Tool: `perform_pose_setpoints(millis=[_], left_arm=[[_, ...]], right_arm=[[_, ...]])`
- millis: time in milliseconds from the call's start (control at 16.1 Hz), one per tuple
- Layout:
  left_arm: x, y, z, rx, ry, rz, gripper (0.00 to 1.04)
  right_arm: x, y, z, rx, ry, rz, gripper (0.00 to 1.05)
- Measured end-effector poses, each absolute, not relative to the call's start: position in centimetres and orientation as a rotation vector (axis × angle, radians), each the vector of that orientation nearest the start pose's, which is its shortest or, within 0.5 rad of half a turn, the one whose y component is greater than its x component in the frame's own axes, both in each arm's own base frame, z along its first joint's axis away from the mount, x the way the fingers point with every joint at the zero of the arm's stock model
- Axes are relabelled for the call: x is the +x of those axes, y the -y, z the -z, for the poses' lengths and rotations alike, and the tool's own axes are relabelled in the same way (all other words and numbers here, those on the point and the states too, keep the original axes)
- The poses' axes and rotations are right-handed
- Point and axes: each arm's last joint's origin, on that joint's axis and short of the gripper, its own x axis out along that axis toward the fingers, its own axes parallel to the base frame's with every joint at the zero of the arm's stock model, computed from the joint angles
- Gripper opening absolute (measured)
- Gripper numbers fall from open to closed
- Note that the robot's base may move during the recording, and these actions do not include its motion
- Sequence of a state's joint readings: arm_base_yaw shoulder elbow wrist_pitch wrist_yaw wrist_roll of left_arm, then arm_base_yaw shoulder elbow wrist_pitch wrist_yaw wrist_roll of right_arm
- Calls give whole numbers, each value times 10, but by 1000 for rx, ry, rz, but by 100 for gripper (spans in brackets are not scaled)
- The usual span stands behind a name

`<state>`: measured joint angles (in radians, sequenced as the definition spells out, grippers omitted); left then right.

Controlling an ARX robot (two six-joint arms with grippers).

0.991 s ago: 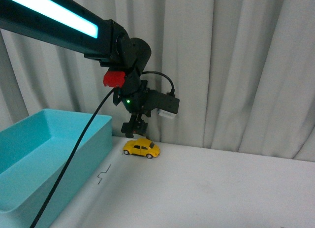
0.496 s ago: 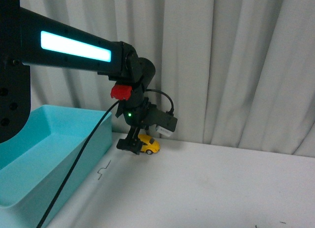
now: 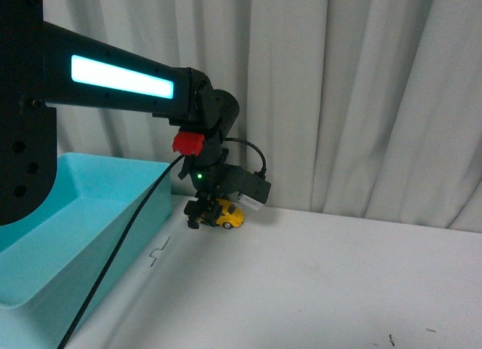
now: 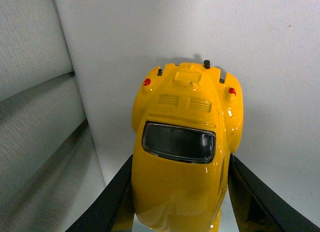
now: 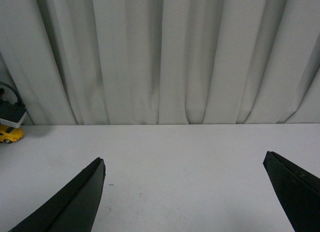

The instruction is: Wind up and store yellow beetle toy

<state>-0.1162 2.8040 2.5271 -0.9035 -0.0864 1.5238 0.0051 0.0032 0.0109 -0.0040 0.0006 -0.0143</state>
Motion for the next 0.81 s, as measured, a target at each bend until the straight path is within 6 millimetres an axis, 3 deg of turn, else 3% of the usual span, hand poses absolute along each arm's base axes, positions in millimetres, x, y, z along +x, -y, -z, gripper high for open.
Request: perform_pose_setpoints(millis=[558, 620, 806], left_arm=[[543, 66, -102, 1366, -853, 962, 45], [538, 69, -109, 1339, -831, 967, 45], [509, 73, -155, 1272, -735, 945, 44]], right_arm=[[97, 0, -167, -14, 4, -5, 98], [97, 0, -167, -14, 4, -5, 98], [97, 0, -167, -14, 4, -5, 98]])
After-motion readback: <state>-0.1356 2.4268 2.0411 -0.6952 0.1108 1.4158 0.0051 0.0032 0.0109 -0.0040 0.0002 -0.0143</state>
